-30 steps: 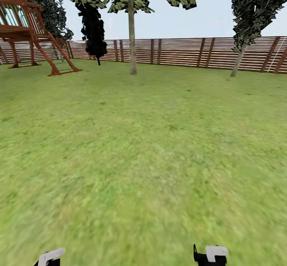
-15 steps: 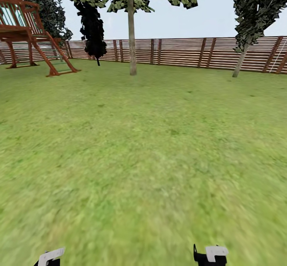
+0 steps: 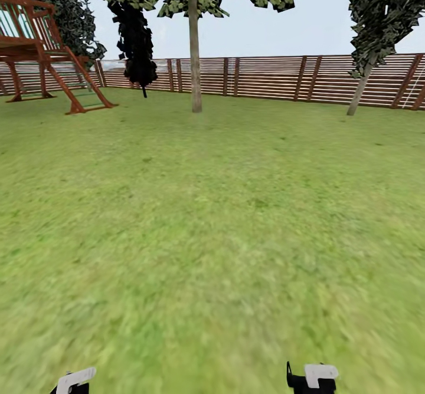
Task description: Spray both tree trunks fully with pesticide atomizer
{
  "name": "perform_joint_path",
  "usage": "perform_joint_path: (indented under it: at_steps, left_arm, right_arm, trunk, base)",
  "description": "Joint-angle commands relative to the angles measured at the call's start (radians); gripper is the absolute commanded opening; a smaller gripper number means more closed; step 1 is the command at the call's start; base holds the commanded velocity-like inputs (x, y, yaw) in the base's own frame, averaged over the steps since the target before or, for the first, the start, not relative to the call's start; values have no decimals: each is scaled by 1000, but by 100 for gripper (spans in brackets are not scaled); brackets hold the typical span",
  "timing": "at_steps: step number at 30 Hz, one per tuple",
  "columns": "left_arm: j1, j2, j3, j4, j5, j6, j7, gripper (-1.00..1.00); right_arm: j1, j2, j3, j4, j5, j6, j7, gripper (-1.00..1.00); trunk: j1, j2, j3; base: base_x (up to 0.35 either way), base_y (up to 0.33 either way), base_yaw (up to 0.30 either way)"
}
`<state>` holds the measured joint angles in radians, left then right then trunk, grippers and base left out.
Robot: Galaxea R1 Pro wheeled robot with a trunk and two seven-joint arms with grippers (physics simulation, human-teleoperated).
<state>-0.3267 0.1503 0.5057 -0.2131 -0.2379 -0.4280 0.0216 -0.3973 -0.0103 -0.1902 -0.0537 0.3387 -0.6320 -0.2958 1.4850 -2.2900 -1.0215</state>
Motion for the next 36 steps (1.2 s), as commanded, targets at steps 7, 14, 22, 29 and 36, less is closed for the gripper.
perform_joint_path:
  at_steps: [7,14,22,29,36]
  left_arm:
    - [0,0,0,0,0,0,0,-100]
    - [0,0,0,0,0,0,0,-100]
    - [0,0,0,0,0,0,0,-100]
    - [0,0,0,0,0,0,0,-100]
    - [0,0,0,0,0,0,0,-100]
  right_arm:
    - [0,0,0,0,0,0,1,100]
    - [0,0,0,0,0,0,0,100]
    - [0,1,0,0,0,0,0,100]
    - [0,0,0,0,0,0,0,100]
    - [0,0,0,0,0,0,0,100]
  trunk:
    - [0,0,0]
    - [0,0,0]
    - [0,0,0]
    - [0,0,0]
    - [0,0,0]
  base:
    - [338,0,0]
    - [338,0,0]
    - [338,0,0]
    - [338,0,0]
    - [338,0,0]
